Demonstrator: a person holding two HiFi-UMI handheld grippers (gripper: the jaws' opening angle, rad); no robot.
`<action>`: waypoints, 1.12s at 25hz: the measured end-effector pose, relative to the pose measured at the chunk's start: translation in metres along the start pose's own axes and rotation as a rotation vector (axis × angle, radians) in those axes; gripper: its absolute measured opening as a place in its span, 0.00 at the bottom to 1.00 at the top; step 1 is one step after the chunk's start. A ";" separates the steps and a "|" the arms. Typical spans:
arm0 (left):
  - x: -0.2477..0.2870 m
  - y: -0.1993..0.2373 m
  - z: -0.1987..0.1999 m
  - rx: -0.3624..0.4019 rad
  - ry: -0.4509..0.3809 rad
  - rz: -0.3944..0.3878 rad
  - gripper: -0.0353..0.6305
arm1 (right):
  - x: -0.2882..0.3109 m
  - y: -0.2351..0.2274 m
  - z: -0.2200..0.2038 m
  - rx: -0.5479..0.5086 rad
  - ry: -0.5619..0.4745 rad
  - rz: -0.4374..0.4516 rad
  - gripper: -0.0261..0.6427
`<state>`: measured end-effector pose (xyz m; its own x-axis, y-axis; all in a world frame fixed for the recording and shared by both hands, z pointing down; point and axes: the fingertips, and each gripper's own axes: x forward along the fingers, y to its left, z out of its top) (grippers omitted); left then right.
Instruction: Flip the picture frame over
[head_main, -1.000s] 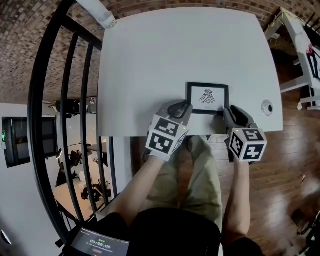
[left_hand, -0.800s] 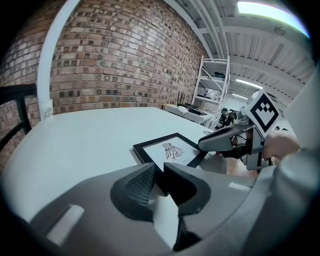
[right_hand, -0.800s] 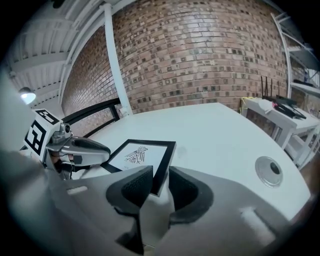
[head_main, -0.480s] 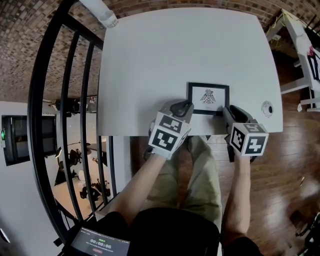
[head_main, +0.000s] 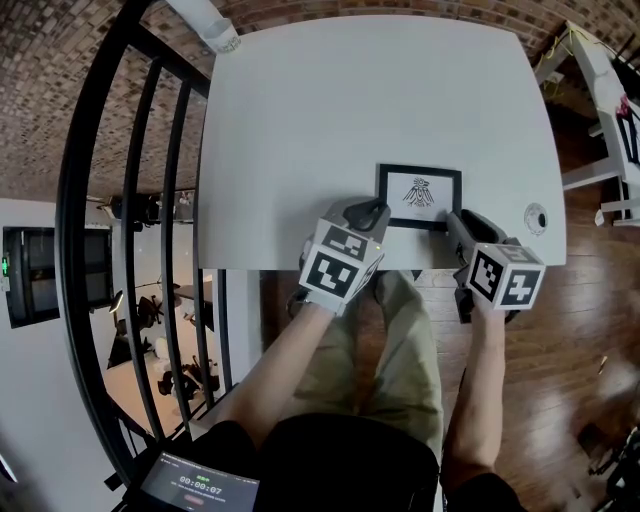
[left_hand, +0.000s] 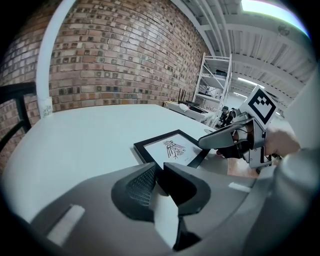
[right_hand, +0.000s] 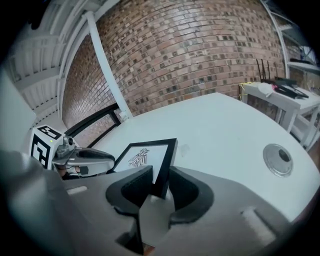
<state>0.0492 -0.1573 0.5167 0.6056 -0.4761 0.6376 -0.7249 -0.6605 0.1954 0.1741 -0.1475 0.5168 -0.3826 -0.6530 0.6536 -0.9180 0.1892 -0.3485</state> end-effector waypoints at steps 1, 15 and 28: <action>0.000 0.000 0.000 -0.004 -0.001 0.000 0.15 | -0.001 0.001 0.002 0.005 -0.014 0.008 0.17; -0.001 0.001 0.004 -0.016 0.000 -0.015 0.07 | -0.034 0.031 0.032 -0.005 -0.155 0.082 0.17; -0.003 0.006 0.006 -0.055 -0.018 -0.027 0.05 | -0.050 0.063 0.064 0.010 -0.257 0.172 0.17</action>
<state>0.0456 -0.1633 0.5116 0.6309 -0.4689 0.6182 -0.7246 -0.6410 0.2532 0.1421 -0.1499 0.4192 -0.4922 -0.7763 0.3939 -0.8407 0.3065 -0.4464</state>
